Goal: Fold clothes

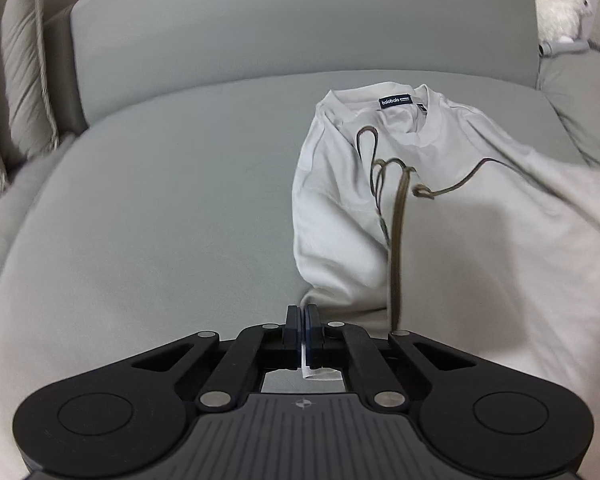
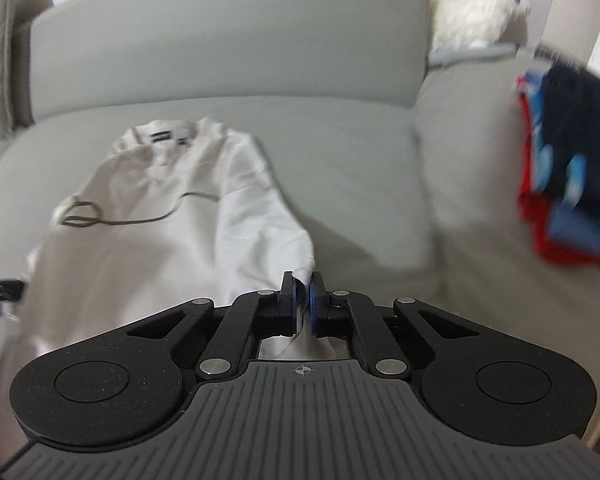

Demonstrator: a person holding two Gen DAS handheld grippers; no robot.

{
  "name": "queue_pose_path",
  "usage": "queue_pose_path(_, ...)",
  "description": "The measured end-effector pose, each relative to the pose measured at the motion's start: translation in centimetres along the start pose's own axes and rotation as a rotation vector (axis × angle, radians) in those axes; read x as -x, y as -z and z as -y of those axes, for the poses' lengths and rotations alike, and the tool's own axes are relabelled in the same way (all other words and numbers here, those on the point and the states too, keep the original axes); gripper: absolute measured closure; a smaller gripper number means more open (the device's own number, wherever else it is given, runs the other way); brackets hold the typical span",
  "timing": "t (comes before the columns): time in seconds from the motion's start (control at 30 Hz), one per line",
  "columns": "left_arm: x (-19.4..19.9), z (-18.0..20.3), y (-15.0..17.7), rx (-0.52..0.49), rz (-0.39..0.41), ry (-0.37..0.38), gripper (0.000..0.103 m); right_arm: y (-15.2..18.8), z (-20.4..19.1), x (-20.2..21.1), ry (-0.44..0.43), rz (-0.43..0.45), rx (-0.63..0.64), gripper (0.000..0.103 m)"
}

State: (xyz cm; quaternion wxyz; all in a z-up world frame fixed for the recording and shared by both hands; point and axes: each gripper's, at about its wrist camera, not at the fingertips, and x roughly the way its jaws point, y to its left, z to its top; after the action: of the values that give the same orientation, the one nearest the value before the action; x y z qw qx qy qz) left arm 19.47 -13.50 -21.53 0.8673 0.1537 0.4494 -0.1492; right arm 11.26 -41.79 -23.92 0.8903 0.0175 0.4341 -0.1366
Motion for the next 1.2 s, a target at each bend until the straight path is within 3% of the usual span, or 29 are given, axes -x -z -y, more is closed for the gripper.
queue_pose_path(0.3,-2.1,-4.3,-6.6,-0.158,0.069,-0.251,0.102,-5.0,4.3,-2.6,0.284,0.035,0.266,0.102)
queue_pose_path(0.5,-4.4,-7.2,-9.0,-0.265,0.058,-0.409,0.103,-7.5,6.5,-5.1,0.334,0.009,0.292,0.102)
queue_pose_path(0.63,-4.3,-8.2,-7.7,-0.206,0.043,-0.292,0.101,-7.0,6.9,-7.9,0.297,-0.096,0.248,0.097)
queue_pose_path(0.7,-3.5,-7.8,-6.8,-0.158,0.071,-0.221,0.097,-6.3,7.2,-8.1,0.267,-0.121,0.204,0.069)
queue_pose_path(0.77,-3.3,-7.4,-6.7,-0.109,0.092,-0.158,0.092,-5.8,6.8,-7.4,0.266,-0.102,0.201,0.051)
queue_pose_path(0.8,-3.3,-7.1,-6.7,-0.089,0.102,-0.127,0.088,-5.7,6.4,-6.8,0.266,-0.084,0.221,0.048)
queue_pose_path(0.9,-4.3,-5.7,-7.3,-0.047,0.115,-0.06,0.073,-6.1,5.2,-5.4,0.209,-0.03,0.237,0.046)
queue_pose_path(1.07,-6.7,-6.3,-6.9,0.007,0.095,0.018,0.071,-7.2,2.6,-5.5,0.097,0.031,0.231,0.045)
queue_pose_path(1.2,-7.6,-8.5,-5.6,0.031,0.065,0.009,0.064,-7.5,0.4,-5.9,0.019,0.045,0.198,0.045)
